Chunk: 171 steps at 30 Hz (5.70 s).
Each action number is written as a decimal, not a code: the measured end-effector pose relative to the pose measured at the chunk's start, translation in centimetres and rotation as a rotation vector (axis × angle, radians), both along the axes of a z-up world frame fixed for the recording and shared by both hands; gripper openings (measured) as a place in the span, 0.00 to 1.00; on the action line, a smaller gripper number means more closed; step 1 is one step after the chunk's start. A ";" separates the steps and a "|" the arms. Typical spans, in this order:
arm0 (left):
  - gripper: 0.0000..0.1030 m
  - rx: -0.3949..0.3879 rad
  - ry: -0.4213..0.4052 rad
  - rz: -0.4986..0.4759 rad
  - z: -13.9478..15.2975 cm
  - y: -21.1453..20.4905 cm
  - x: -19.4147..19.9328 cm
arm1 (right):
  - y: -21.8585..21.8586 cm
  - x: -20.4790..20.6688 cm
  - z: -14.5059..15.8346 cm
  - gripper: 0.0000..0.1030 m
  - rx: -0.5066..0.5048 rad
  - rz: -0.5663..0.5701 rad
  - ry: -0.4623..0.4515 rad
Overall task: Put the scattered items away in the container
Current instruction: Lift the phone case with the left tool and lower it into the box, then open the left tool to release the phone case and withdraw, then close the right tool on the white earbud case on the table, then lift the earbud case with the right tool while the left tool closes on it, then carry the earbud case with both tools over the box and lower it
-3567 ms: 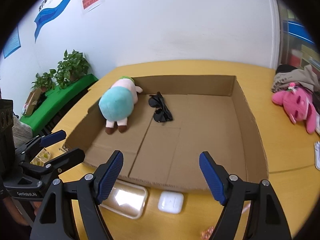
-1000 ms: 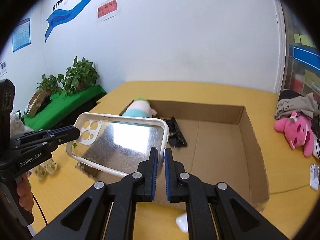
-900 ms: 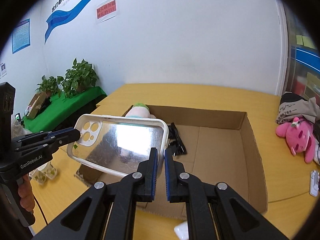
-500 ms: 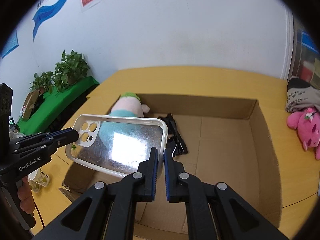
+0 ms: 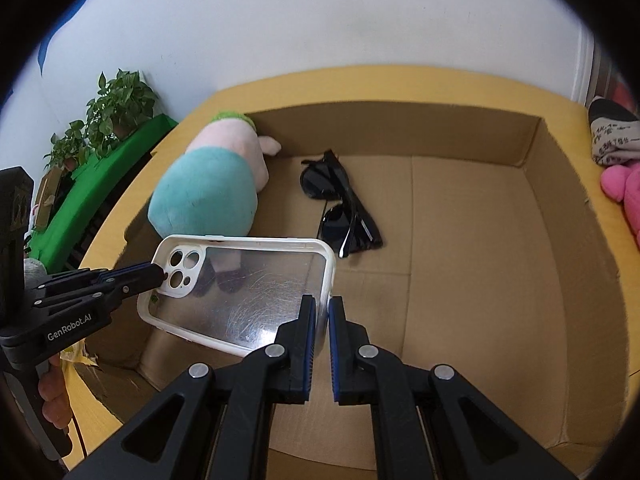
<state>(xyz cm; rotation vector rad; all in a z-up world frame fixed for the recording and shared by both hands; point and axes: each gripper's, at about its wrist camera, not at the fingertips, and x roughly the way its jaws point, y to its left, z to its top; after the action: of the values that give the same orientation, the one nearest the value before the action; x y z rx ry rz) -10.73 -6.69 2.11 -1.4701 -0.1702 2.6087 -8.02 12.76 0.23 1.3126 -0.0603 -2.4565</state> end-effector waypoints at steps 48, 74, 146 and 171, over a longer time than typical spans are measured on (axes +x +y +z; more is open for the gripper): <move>0.94 0.022 0.368 -0.027 2.4 9.7 14.3 | 9.3 13.9 1.4 0.74 0.038 -0.069 0.230; 0.94 0.153 0.219 -0.144 -1.6 13.2 15.2 | 12.0 15.0 -3.2 0.74 0.001 -0.016 0.095; 0.46 -0.001 0.188 -0.552 15.3 18.7 1.1 | 7.5 6.1 13.8 0.41 0.077 0.221 0.369; 0.46 0.100 -0.079 -0.487 2.9 18.5 -19.2 | 7.3 -14.3 4.4 0.41 0.063 0.218 0.104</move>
<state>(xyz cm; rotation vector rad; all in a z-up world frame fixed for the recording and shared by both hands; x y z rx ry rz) -29.94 11.77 5.06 -1.3739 0.0465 2.1268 -22.29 20.02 4.66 1.1481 0.1787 -2.3514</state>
